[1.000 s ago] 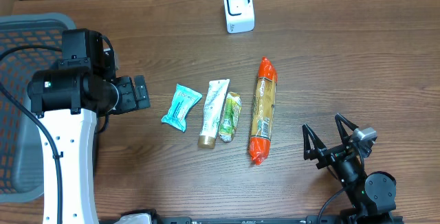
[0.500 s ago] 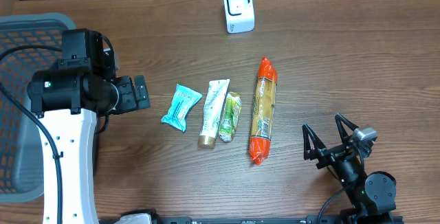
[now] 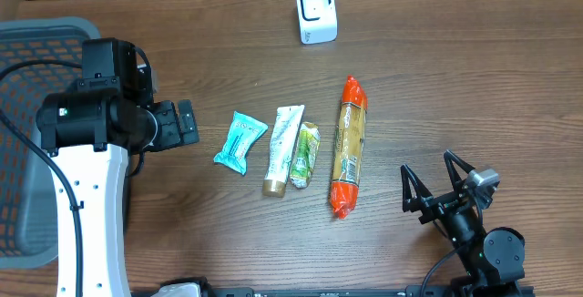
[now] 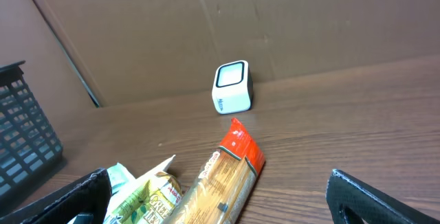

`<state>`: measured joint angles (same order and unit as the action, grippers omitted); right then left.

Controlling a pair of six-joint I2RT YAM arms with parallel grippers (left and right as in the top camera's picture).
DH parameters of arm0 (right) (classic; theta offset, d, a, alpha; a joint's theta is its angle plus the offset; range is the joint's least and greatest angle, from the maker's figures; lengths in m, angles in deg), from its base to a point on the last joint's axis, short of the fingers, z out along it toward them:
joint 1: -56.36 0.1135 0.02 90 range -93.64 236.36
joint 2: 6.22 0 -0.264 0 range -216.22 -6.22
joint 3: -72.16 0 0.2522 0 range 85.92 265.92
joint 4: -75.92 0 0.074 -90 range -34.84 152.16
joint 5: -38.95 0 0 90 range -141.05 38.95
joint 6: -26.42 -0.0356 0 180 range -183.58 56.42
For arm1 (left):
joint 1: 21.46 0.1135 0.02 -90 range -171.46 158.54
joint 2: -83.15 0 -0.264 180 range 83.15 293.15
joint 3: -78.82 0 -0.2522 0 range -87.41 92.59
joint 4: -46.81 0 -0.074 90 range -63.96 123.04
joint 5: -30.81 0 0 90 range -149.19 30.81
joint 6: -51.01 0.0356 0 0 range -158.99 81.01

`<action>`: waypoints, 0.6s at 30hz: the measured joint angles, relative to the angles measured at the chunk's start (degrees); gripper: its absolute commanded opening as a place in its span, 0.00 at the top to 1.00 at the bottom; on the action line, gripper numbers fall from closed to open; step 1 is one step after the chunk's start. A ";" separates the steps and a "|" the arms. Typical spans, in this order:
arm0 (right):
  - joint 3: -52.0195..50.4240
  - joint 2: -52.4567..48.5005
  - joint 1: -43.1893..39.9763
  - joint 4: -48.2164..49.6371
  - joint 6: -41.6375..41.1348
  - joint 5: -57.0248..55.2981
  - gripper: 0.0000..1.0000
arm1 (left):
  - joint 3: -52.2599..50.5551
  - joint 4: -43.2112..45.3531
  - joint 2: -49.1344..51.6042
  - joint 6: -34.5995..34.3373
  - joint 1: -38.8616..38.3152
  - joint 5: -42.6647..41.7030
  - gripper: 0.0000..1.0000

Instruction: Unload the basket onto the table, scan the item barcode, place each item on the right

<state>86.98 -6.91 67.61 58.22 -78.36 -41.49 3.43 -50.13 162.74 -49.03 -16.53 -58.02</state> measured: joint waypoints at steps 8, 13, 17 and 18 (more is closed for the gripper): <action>0.00 0.00 0.00 2.21 -0.02 0.02 0.00 | 0.00 0.00 -0.02 0.00 0.00 0.00 0.00; 0.39 0.00 0.00 -1.79 -0.04 2.43 0.00 | 0.00 0.00 0.00 0.00 0.00 0.00 0.00; 4.37 -0.83 0.00 -6.88 -0.07 3.10 0.00 | 0.00 0.00 0.00 0.00 0.00 0.00 0.00; 6.25 -1.46 0.00 -7.82 -0.13 3.21 0.00 | 0.00 0.00 0.00 0.00 0.00 0.00 0.00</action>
<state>93.23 -8.37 67.61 50.39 -78.49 -38.28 3.43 -50.13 162.74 -49.03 -16.53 -58.02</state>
